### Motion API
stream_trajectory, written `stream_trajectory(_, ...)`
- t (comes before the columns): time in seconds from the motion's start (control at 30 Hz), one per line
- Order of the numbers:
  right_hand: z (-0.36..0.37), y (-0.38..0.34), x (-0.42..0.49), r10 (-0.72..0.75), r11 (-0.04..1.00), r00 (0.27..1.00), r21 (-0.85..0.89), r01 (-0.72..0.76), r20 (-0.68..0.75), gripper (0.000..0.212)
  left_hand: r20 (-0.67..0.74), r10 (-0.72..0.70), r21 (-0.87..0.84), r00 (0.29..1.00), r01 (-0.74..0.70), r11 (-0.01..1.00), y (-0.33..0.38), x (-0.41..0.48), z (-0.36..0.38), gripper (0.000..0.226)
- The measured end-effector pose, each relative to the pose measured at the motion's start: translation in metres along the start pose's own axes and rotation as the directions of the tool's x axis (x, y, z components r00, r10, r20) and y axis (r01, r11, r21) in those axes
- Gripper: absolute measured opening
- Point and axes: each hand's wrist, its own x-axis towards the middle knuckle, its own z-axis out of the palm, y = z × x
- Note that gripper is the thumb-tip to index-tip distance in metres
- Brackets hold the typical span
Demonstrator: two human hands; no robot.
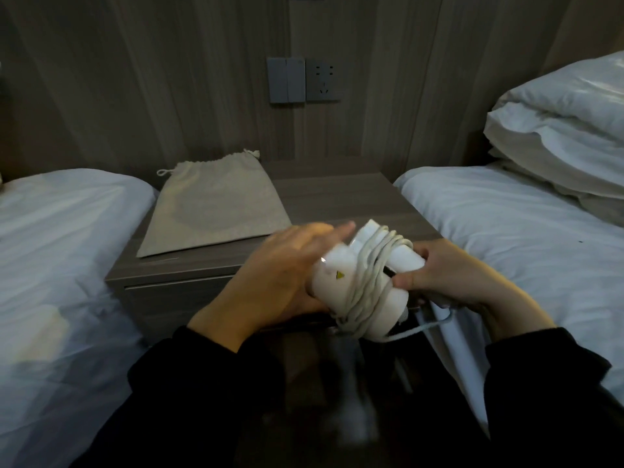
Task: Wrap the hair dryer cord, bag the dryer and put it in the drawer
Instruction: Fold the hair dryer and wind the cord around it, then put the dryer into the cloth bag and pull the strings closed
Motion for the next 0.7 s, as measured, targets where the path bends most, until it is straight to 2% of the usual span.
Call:
stream_trajectory(0.07,0.0,0.004,0.001,0.036,0.987,0.998,0.161,-0.028,-0.043,0.014,-0.123,-0.146,-0.094,0.982,0.135,0.986,-0.01,-0.001,-0.004,0.095)
stream_trajectory(0.13,0.002,0.006,0.004,0.08,0.955,0.993,0.293,-0.053,-0.082,0.019,-0.155,-0.333,-0.053,0.93,0.329,0.943,-0.027,-0.002,-0.004,0.081)
stream_trajectory(0.17,0.004,0.005,0.004,0.102,0.936,0.991,0.347,-0.067,-0.085,0.023,-0.133,-0.418,0.028,0.898,0.425,0.905,-0.037,-0.003,-0.001,0.073)
stream_trajectory(0.23,0.01,0.002,0.006,0.145,0.894,0.987,0.437,-0.098,-0.075,0.026,0.001,-0.602,0.202,0.799,0.589,0.782,-0.054,-0.005,0.007,0.064)
stream_trajectory(0.3,0.017,0.001,0.009,0.192,0.852,0.978,0.508,-0.127,-0.077,0.025,0.125,-0.699,0.321,0.704,0.638,0.7,-0.064,-0.003,0.016,0.062)
stream_trajectory(0.37,0.024,0.003,0.013,0.245,0.8,0.966,0.58,-0.155,-0.08,0.033,0.171,-0.7,0.353,0.693,0.621,0.7,-0.069,0.002,0.022,0.059)
stream_trajectory(0.43,0.028,0.002,0.017,0.28,0.764,0.955,0.626,-0.157,-0.102,0.041,0.182,-0.663,0.353,0.726,0.581,0.733,-0.071,0.006,0.021,0.056)
stream_trajectory(0.5,0.028,0.001,0.02,0.287,0.737,0.947,0.665,-0.123,-0.143,0.038,0.203,-0.594,0.327,0.778,0.518,0.79,-0.069,0.006,0.019,0.05)
stream_trajectory(0.6,0.024,-0.004,0.023,0.276,0.691,0.941,0.721,-0.054,-0.194,0.028,0.255,-0.404,0.094,0.879,0.393,0.915,-0.054,0.005,0.017,0.042)
stream_trajectory(0.67,0.017,-0.006,0.025,0.291,0.648,0.933,0.761,-0.029,-0.211,0.028,0.255,-0.337,-0.093,0.906,0.37,0.924,-0.047,0.002,0.013,0.034)
stream_trajectory(0.7,0.013,-0.006,0.026,0.302,0.632,0.929,0.774,-0.029,-0.212,0.029,0.225,-0.349,-0.13,0.91,0.383,0.914,-0.048,0.001,0.01,0.029)
